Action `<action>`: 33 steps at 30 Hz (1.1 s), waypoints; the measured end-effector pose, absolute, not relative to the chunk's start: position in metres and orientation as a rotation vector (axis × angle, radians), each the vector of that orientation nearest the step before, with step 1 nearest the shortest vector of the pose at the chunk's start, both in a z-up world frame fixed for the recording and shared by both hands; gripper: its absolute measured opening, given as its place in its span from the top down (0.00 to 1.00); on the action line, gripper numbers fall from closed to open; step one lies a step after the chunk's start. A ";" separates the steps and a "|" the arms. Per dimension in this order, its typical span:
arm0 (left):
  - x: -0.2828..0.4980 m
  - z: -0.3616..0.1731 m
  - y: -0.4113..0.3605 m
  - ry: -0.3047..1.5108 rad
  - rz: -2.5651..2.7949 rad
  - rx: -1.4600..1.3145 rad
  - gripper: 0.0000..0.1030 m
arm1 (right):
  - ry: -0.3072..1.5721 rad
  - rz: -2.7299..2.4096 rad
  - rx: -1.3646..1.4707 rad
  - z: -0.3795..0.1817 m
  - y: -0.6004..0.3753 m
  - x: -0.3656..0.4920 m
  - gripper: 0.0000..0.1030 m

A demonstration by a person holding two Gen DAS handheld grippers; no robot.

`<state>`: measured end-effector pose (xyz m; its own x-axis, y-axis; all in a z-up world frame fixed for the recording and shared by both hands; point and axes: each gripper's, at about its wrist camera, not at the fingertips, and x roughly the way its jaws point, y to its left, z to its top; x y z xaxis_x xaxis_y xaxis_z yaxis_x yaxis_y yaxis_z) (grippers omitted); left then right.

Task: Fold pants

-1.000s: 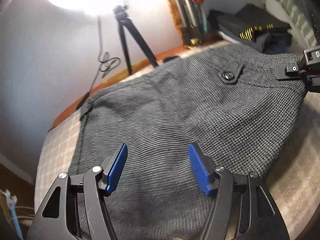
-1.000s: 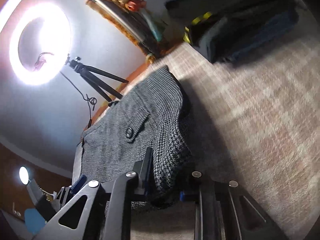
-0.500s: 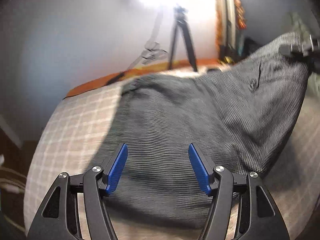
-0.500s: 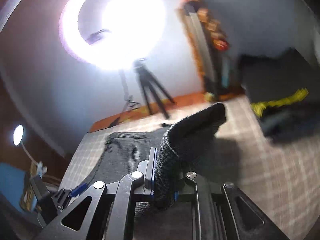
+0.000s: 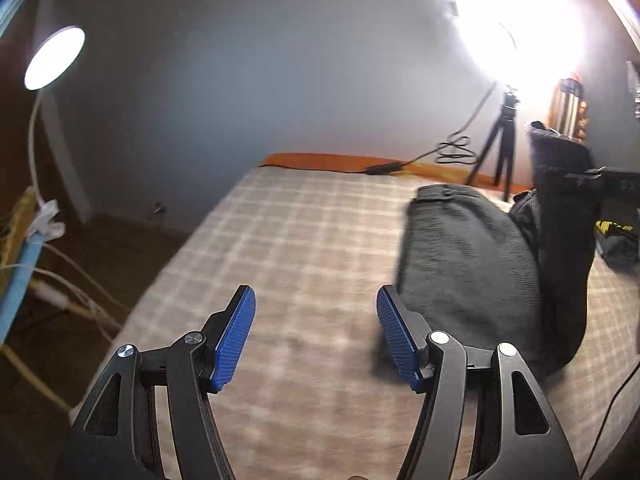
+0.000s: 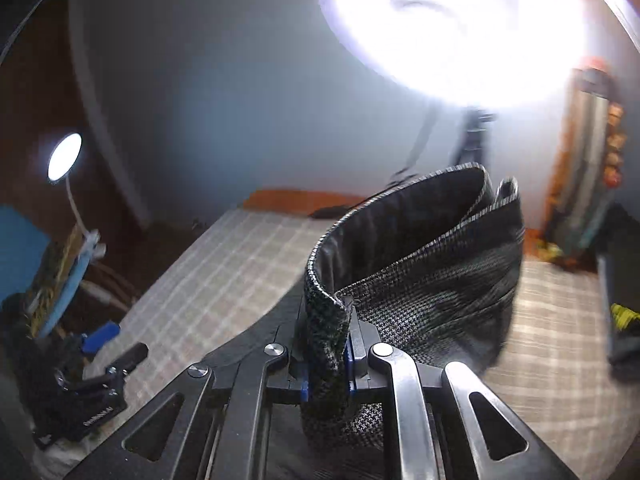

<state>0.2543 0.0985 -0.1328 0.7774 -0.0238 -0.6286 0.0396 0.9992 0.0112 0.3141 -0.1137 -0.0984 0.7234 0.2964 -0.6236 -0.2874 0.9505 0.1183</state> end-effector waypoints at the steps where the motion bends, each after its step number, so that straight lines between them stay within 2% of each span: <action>1: 0.252 -0.134 0.103 0.678 -0.026 0.024 0.38 | 0.708 0.339 -0.003 -0.105 -0.100 0.319 0.90; 8: 0.242 -0.142 0.122 0.686 0.007 0.018 0.38 | 0.822 0.379 -0.127 -0.155 -0.027 0.345 0.92; 16: 0.240 -0.139 0.126 0.674 0.016 0.010 0.38 | 0.881 0.440 -0.146 -0.185 -0.011 0.357 0.91; 17: 0.240 -0.138 0.125 0.671 0.015 0.007 0.38 | 0.885 0.467 -0.139 -0.184 -0.010 0.357 0.89; 18: 0.241 -0.138 0.125 0.670 0.012 0.004 0.38 | 0.892 0.514 -0.124 -0.182 -0.013 0.355 0.83; 19: 0.241 -0.136 0.123 0.668 0.006 0.002 0.38 | 0.893 0.588 -0.092 -0.176 -0.019 0.351 0.70; 20: 0.241 -0.135 0.120 0.665 -0.002 0.000 0.38 | 0.881 0.642 -0.063 -0.169 -0.023 0.348 0.62; 24: 0.244 -0.131 0.105 0.664 -0.036 0.002 0.38 | 0.784 0.716 0.055 -0.138 -0.069 0.331 0.47; 28: 0.254 -0.125 0.075 0.655 -0.086 0.033 0.38 | 0.720 0.584 0.051 -0.124 -0.123 0.333 0.45; 33: 0.275 -0.124 0.031 0.663 -0.166 0.075 0.38 | 0.745 0.456 0.094 -0.130 -0.177 0.362 0.45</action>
<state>0.2748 0.0306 -0.1239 0.7757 -0.1291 -0.6178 0.1772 0.9840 0.0168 0.3616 -0.1773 -0.1305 0.6427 0.4325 -0.6324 -0.3666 0.8984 0.2418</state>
